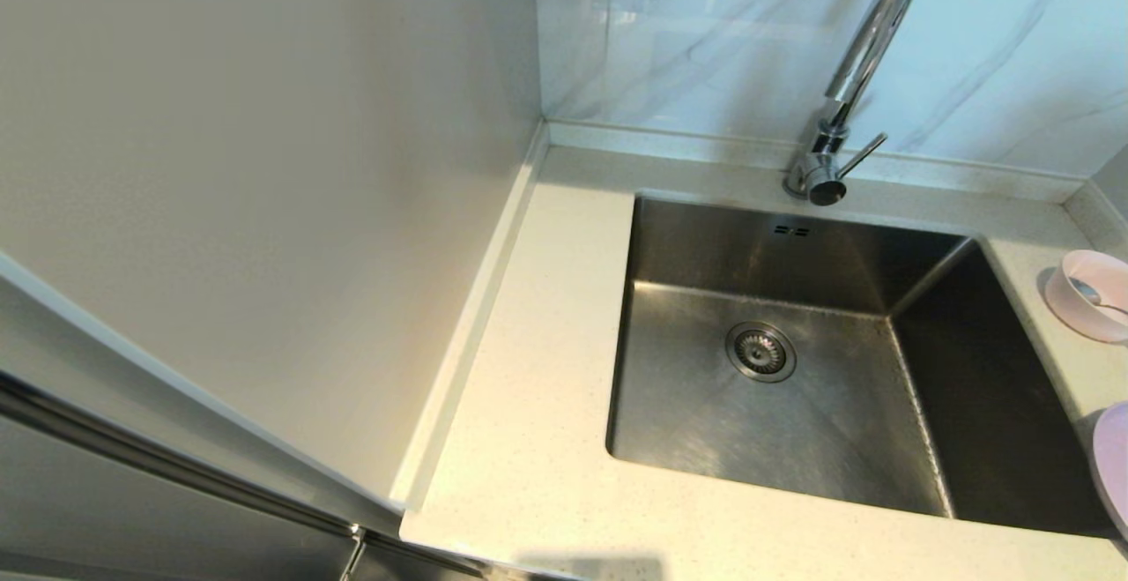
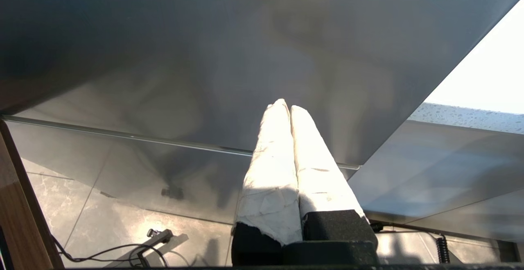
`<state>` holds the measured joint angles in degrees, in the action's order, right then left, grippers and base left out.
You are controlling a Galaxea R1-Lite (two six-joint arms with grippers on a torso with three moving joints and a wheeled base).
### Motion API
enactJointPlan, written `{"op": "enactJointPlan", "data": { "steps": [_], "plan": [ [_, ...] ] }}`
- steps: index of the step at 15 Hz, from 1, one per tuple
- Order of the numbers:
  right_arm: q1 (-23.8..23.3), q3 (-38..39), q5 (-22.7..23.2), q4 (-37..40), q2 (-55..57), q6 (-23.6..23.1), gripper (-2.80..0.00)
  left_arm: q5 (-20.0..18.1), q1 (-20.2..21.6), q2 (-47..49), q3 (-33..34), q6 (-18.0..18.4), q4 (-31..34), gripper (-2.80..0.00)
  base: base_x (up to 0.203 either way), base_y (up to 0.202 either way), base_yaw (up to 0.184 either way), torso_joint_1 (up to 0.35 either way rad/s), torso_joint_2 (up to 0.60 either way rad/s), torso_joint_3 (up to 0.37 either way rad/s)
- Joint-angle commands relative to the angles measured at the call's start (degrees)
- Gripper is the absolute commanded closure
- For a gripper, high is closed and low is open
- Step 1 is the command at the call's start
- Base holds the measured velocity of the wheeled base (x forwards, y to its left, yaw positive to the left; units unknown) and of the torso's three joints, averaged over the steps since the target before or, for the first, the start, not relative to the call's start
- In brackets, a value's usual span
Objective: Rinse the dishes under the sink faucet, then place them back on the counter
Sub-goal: Turn on the faucet
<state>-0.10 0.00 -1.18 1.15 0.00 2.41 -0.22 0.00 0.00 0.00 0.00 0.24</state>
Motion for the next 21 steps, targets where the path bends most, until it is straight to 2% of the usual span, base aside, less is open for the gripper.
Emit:
{"op": "enactJointPlan", "data": {
  "steps": [1,19,21],
  "plan": [
    [0.0,0.4,0.0,0.0,0.1,0.0,0.0,0.0,0.0,0.0,0.0,0.0,0.0,0.0,0.0,0.0,0.0,0.0,0.0,0.0],
    [0.0,0.3,-0.8,0.2,1.1,0.7,0.0,0.0,0.0,0.0,0.0,0.0,0.0,0.0,0.0,0.0,0.0,0.0,0.0,0.0],
    [0.1,-2.6,-1.1,0.1,2.8,0.6,0.0,0.0,0.0,0.0,0.0,0.0,0.0,0.0,0.0,0.0,0.0,0.0,0.0,0.0]
  ]
}}
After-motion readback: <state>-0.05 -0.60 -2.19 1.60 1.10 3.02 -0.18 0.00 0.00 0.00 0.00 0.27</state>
